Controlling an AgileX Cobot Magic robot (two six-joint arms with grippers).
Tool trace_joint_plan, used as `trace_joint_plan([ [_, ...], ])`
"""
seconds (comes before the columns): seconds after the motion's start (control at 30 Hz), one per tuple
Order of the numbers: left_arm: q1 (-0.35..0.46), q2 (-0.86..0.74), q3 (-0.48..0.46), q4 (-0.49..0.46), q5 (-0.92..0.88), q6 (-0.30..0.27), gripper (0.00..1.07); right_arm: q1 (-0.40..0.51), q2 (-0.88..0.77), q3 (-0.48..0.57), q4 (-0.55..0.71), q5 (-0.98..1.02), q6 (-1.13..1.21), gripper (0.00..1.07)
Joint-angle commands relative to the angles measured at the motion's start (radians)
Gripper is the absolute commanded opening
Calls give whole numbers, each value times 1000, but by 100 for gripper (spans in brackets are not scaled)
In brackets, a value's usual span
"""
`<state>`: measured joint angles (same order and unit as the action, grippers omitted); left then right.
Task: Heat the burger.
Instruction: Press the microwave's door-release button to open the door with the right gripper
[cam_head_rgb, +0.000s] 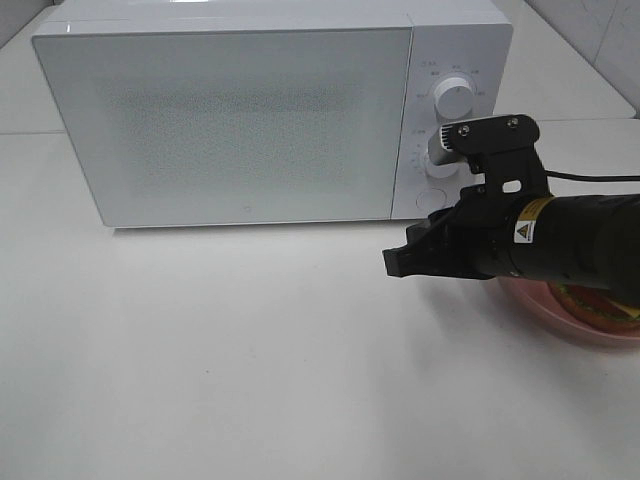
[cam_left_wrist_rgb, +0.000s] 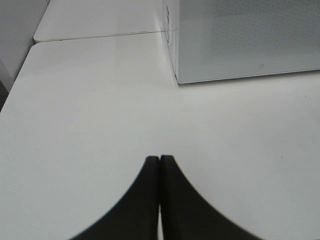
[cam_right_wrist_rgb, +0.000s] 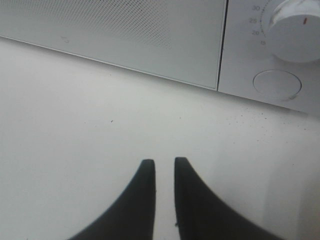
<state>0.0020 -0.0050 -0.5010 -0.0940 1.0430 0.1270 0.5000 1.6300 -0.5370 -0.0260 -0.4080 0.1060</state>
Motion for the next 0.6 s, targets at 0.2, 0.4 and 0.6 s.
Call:
trace_joint_plan([
  [0.2,2,-22,2,-4,-5,0,0,3,39,-9,-1,-79,164,0],
  [0.4,2,-22,2,-4,-5,0,0,3,91,-9,-1,-248,498,0],
  [0.6,2,-22,2,-4,-5,0,0,3,154,-9,50,-377,748,0],
])
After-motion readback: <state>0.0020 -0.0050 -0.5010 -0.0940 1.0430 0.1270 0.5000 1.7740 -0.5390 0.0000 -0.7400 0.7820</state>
